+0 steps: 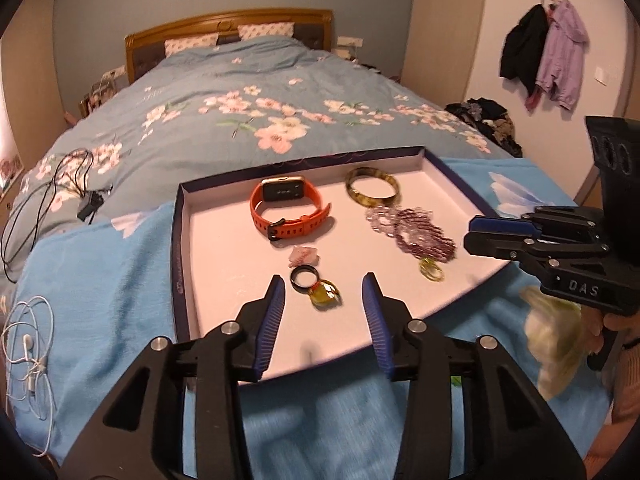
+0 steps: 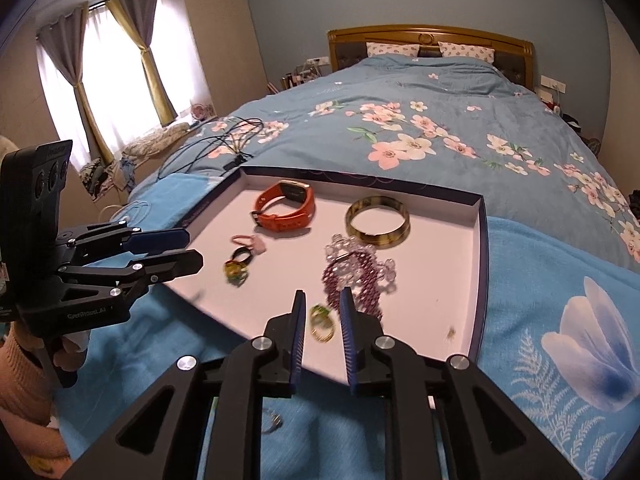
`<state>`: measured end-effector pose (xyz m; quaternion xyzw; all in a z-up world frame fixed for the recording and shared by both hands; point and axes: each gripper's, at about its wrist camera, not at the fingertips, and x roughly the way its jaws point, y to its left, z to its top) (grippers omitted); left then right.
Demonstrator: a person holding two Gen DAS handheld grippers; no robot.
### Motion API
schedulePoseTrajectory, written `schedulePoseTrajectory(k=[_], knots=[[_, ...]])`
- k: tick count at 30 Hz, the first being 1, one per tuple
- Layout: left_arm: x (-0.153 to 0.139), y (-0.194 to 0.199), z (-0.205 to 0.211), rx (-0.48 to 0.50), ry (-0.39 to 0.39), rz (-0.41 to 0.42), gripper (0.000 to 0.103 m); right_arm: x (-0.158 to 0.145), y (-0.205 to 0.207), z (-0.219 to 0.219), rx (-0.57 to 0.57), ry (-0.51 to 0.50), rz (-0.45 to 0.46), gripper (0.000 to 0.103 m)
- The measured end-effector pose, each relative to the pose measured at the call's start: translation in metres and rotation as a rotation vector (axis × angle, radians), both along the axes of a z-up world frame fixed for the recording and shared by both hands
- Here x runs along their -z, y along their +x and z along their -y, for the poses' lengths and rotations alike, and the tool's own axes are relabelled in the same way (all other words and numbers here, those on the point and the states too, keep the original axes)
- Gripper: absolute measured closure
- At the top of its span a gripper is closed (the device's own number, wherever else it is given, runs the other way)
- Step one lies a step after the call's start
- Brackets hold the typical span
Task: Organize jewelry
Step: 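Lower both rings into the box while both tools open to release, then grasp the green-stone beaded ring with the left tool while the right tool grasps the silver ring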
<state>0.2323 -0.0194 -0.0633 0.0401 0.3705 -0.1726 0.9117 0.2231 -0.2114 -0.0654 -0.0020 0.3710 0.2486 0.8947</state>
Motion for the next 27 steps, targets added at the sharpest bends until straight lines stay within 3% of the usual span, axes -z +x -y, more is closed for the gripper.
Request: schedulePoseTrajectory(k=[7, 13, 20, 27], knots=[[0.004, -0.045, 0.018, 0.169, -0.004, -0.013, 0.053, 0.004, -0.028, 0.002, -0.023, -0.004, -0.009, 0.077], [0.026, -0.062, 0.047, 0.280, 0.029, -0.073, 0.053, 0.015, -0.040, 0.007, -0.013, 0.003, -0.038, 0.076], [0.041, -0.055, 0.061, 0.279, 0.048, -0.127, 0.064, 0.023, -0.048, 0.010, -0.004, 0.034, -0.063, 0.071], [0.045, -0.051, 0.065, 0.271, 0.037, -0.142, 0.067, 0.028, -0.052, 0.005, -0.021, 0.021, -0.071, 0.071]])
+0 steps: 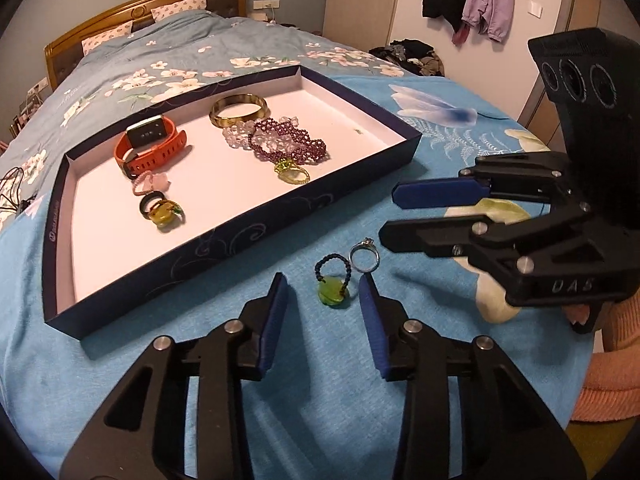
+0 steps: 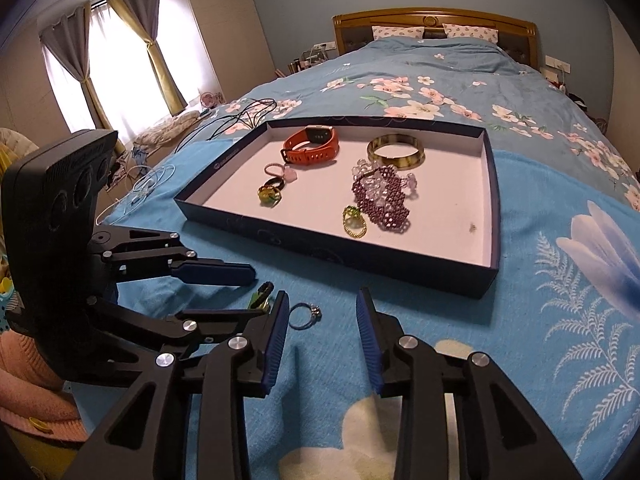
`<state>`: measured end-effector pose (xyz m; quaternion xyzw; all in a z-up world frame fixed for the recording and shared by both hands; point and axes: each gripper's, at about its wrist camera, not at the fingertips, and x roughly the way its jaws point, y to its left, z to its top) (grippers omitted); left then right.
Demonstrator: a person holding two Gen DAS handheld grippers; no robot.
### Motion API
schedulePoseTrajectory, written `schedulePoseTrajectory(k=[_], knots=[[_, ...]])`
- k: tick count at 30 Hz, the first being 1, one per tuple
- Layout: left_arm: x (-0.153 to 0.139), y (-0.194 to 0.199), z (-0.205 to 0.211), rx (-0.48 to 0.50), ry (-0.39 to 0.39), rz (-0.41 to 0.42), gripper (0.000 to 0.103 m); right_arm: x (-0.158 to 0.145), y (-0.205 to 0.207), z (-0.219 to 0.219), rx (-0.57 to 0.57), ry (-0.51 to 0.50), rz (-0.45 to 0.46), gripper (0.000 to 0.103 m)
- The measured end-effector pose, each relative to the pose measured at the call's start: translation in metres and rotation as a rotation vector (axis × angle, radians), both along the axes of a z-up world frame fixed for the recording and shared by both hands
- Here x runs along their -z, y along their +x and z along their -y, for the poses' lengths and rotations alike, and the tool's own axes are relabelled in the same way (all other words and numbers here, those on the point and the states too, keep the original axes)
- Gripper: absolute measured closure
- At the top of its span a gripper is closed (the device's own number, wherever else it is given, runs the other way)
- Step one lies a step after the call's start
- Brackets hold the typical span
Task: Organize jewelry
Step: 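Grasp the green-stone beaded ring with the left tool while the right tool grasps the silver ring, then lift the green-stone ring with the left tool while the right tool lifts the silver ring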
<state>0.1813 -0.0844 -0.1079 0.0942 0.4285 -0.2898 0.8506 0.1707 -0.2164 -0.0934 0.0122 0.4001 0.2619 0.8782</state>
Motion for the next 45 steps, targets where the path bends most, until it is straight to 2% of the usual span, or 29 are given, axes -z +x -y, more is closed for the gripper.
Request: schedulePoseTrajectory(k=[3, 7, 22, 29, 34, 37, 43, 45], knots=[[0.000, 0.001, 0.003, -0.001, 0.003, 0.004, 0.071, 0.002, -0.001, -0.002, -0.002, -0.005, -0.005, 0.071], [0.001, 0.004, 0.001, -0.008, 0.008, 0.003, 0.086, 0.002, -0.003, -0.003, -0.007, -0.012, -0.005, 0.071], [-0.005, -0.002, -0.029, -0.102, -0.039, 0.008, 0.086, 0.010, -0.002, -0.027, -0.024, -0.140, -0.011, 0.071], [-0.005, -0.002, -0.039, -0.133, -0.058, 0.005, 0.085, 0.010, -0.005, -0.039, -0.029, -0.213, 0.019, 0.070], [-0.005, -0.003, -0.041, -0.141, -0.065, 0.009, 0.085, 0.010, -0.006, -0.040, -0.034, -0.221, 0.024, 0.075], [-0.005, -0.003, -0.043, -0.145, -0.064, 0.010, 0.085, 0.010, -0.007, -0.042, -0.049, -0.219, 0.026, 0.083], [-0.005, -0.004, -0.046, -0.154, -0.072, 0.006, 0.085, 0.009, -0.006, -0.041, -0.047, -0.207, 0.022, 0.085], [-0.005, -0.004, -0.047, -0.156, -0.075, 0.008, 0.085, 0.008, -0.007, -0.042, -0.045, -0.206, 0.025, 0.088]])
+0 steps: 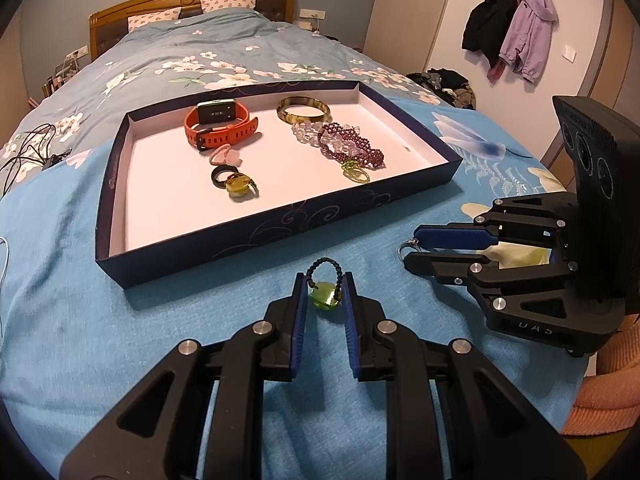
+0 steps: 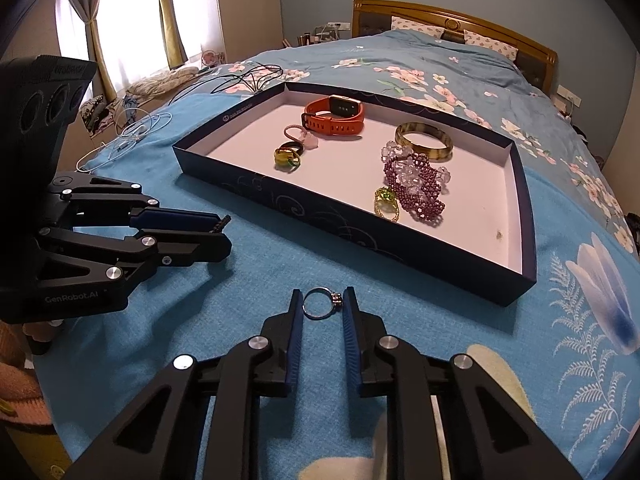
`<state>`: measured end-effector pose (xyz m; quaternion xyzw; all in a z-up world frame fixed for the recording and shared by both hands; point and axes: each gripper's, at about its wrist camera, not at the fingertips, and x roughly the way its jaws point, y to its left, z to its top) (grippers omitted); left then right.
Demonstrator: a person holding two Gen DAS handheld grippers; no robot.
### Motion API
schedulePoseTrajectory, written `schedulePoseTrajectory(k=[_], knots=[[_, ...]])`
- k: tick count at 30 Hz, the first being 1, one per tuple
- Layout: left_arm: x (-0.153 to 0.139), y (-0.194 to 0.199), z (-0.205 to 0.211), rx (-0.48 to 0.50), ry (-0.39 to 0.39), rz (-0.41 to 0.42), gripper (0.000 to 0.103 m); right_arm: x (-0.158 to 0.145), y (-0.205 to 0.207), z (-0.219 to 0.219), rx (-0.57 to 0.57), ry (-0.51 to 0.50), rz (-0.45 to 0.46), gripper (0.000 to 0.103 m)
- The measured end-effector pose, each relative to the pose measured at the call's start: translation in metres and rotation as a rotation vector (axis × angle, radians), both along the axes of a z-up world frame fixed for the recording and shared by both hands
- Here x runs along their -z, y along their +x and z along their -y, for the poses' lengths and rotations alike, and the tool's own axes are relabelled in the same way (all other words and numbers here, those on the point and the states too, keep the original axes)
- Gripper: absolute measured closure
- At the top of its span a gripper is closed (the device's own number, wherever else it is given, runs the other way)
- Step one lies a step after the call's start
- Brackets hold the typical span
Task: Organize jewelry
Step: 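Lift the green-stone ring with the left tool while the right tool lifts the silver ring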
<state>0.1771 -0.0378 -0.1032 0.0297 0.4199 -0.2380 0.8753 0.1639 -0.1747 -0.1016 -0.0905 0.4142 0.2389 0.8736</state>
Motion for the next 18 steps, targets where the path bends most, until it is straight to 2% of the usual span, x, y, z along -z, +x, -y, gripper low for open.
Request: schedulePoseTrajectory(k=[1, 2, 14, 16, 18], knots=[[0.000, 0.000, 0.000, -0.001, -0.003, 0.001, 0.085, -0.001, 0.000, 0.001, 0.005, 0.003, 0.004, 0.093], [0.000, 0.000, -0.001, -0.002, -0.004, 0.001, 0.085, -0.001, 0.000, 0.002, 0.007, 0.009, 0.003, 0.103], [0.000, 0.000, -0.001, -0.005, -0.009, 0.000, 0.085, -0.002, 0.002, 0.009, 0.019, 0.061, -0.015, 0.103], [0.000, 0.000, -0.001, -0.005, -0.008, 0.000, 0.085, -0.001, 0.004, 0.011, 0.026, 0.067, -0.027, 0.100], [0.000, 0.000, -0.001, -0.004, -0.009, 0.001, 0.085, 0.000, 0.005, 0.011, 0.026, 0.075, -0.039, 0.092]])
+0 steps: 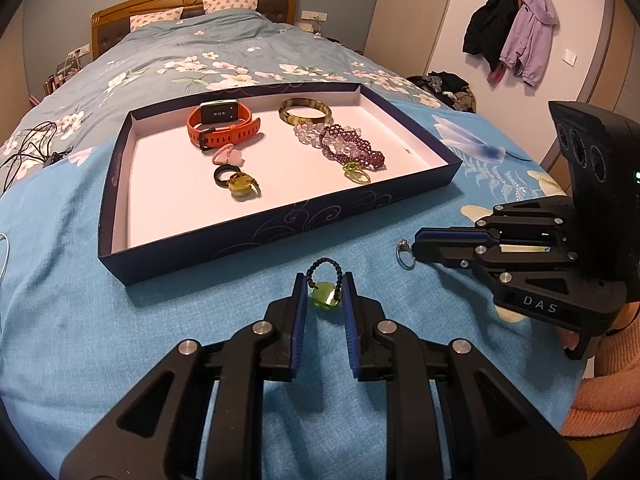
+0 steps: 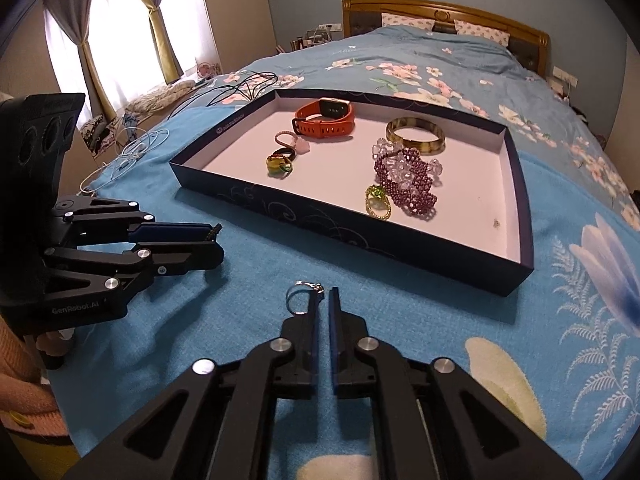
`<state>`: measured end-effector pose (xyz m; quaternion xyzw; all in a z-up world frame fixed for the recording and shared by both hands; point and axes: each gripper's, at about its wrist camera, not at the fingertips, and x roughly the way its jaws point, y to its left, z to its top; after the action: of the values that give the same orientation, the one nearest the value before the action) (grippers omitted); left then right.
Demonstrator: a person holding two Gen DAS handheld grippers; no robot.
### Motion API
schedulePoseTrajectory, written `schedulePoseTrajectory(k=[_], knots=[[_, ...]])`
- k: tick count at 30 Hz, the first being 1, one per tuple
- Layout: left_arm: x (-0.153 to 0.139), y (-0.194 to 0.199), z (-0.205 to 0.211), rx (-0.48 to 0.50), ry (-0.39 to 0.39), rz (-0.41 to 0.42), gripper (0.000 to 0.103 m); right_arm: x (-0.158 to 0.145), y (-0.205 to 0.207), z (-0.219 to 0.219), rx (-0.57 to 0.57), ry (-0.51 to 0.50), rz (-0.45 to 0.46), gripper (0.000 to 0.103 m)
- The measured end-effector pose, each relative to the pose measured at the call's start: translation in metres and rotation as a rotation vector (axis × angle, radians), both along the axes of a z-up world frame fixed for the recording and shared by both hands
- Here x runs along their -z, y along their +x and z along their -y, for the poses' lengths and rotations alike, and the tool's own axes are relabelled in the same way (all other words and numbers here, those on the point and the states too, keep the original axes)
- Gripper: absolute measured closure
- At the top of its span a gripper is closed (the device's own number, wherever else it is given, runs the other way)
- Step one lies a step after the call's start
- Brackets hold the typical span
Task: Organize jewelry
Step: 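Lift the green-stone ring with the left tool while the right tool lifts the silver ring, then carry the silver ring over the white box with the right tool while the left tool holds its ring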
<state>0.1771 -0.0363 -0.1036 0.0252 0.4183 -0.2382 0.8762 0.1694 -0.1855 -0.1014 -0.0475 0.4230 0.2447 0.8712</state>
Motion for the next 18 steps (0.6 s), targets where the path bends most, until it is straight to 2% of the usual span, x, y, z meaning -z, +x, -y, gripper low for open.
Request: schedulePoseTrajectory(k=[6, 17, 18], knots=[[0.000, 0.000, 0.000, -0.001, 0.000, -0.001, 0.085, -0.001, 0.003, -0.005, -0.004, -0.008, 0.002, 0.088], [0.001, 0.001, 0.000, -0.003, -0.003, -0.004, 0.085, 0.001, 0.013, -0.012, -0.017, -0.016, -0.005, 0.088], [0.002, 0.001, -0.001, -0.003, -0.003, -0.005, 0.085, 0.000, 0.012, -0.012, -0.018, -0.018, -0.002, 0.091]])
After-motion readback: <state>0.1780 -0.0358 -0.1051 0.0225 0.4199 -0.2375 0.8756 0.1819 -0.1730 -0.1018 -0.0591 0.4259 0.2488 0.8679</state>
